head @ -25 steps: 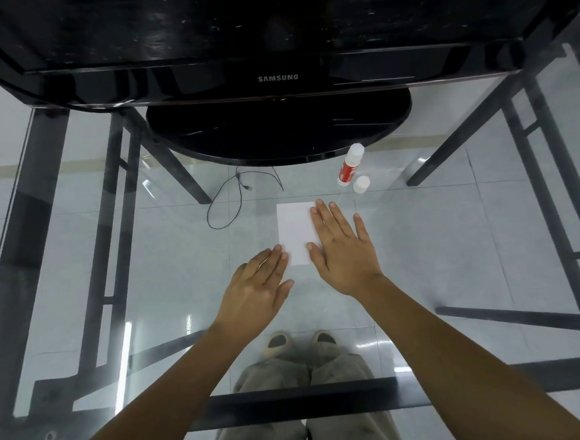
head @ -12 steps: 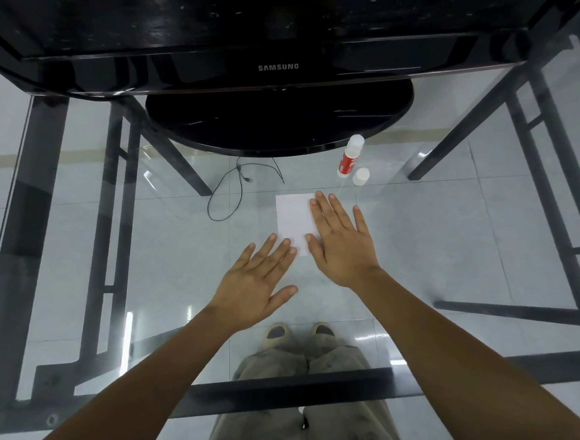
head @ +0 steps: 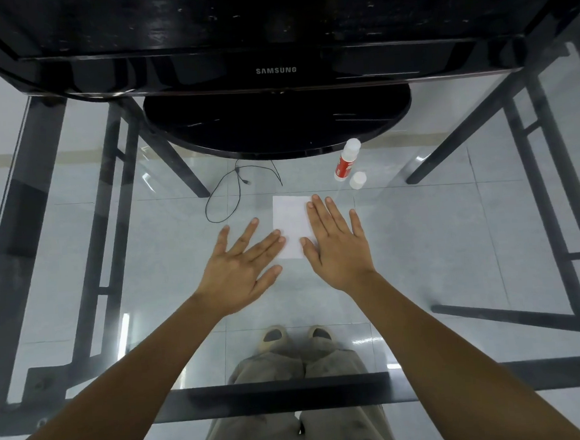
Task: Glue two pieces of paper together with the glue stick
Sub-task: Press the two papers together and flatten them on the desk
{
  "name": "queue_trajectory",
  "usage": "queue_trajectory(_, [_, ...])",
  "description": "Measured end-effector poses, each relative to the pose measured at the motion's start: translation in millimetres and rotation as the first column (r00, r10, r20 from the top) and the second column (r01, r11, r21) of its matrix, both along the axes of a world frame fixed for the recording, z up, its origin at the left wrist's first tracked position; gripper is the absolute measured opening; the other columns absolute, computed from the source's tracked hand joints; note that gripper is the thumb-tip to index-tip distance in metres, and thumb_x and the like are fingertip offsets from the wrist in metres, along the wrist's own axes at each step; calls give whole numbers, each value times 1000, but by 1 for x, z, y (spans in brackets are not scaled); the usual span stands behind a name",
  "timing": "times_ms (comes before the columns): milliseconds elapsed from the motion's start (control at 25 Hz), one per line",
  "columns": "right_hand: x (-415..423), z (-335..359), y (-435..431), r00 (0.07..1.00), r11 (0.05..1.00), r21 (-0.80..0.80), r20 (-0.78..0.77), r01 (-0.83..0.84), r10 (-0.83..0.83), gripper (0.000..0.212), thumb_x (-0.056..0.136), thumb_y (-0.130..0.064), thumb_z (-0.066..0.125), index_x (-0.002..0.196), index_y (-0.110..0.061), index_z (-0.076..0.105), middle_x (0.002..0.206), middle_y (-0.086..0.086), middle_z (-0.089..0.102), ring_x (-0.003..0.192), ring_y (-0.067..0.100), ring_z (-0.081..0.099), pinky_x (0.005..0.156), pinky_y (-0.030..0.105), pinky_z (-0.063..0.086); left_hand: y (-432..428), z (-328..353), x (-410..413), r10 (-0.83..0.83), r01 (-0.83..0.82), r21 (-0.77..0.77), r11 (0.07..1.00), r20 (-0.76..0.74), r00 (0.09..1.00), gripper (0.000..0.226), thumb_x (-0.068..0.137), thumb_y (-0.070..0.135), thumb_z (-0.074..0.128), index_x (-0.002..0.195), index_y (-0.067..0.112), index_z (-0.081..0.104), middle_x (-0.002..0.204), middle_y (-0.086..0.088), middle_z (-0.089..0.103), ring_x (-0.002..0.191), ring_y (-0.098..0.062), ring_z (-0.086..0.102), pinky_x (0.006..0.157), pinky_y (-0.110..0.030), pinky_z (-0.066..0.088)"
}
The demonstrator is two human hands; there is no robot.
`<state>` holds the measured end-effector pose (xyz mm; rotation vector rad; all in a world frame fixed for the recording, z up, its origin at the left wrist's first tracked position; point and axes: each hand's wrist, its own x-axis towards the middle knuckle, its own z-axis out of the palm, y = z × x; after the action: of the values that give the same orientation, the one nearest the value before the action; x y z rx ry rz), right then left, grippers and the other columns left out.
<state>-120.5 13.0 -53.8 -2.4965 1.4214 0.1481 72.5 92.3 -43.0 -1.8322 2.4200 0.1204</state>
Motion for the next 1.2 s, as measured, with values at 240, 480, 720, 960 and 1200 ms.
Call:
queue_trajectory(240, [0,1,0,1000,1000,3,11,2,-2,70,88,-54,1,148,-18,-1,159,0,1,145,19,-4,112,42,-8,-10,5,-15,58,-56,42,998,-35,998,57,97,46,8,141,20,34,144,2,42,139,-27,27,105,-61,25])
queue_trajectory(480, [2,2,-1,1000,1000,17,-1,11,-11,74,84,-57,-4,148,-19,-5,159,0,-2,145,19,-6,112,41,-10,-1,5,-4,108,-108,43,993,-9,994,57,98,41,10,132,16,49,134,-2,55,134,-27,37,106,-57,28])
queue_trajectory(720, [0,0,0,1000,1000,21,19,8,-8,71,87,-57,1,148,-19,-3,159,-1,0,145,18,-5,112,41,-9,-33,7,-29,206,-195,148,970,-67,976,58,89,49,-12,141,24,-14,158,5,-2,137,-14,-20,112,-47,-7])
queue_trajectory(960, [0,3,0,1000,1000,25,15,8,-8,71,86,-54,-3,147,-18,-7,159,-1,-3,145,18,-7,112,41,-10,-22,5,-25,409,-400,170,901,-16,913,52,94,43,-5,137,23,-26,147,9,-26,143,-20,-18,113,-51,-8])
queue_trajectory(1200, [0,3,0,999,999,32,31,16,-17,70,88,-54,0,147,-19,-5,159,-1,-1,145,17,-6,113,41,-9,-43,0,-43,360,-338,180,924,-109,926,52,98,39,5,139,24,-23,157,6,-14,142,-18,-19,114,-47,-8])
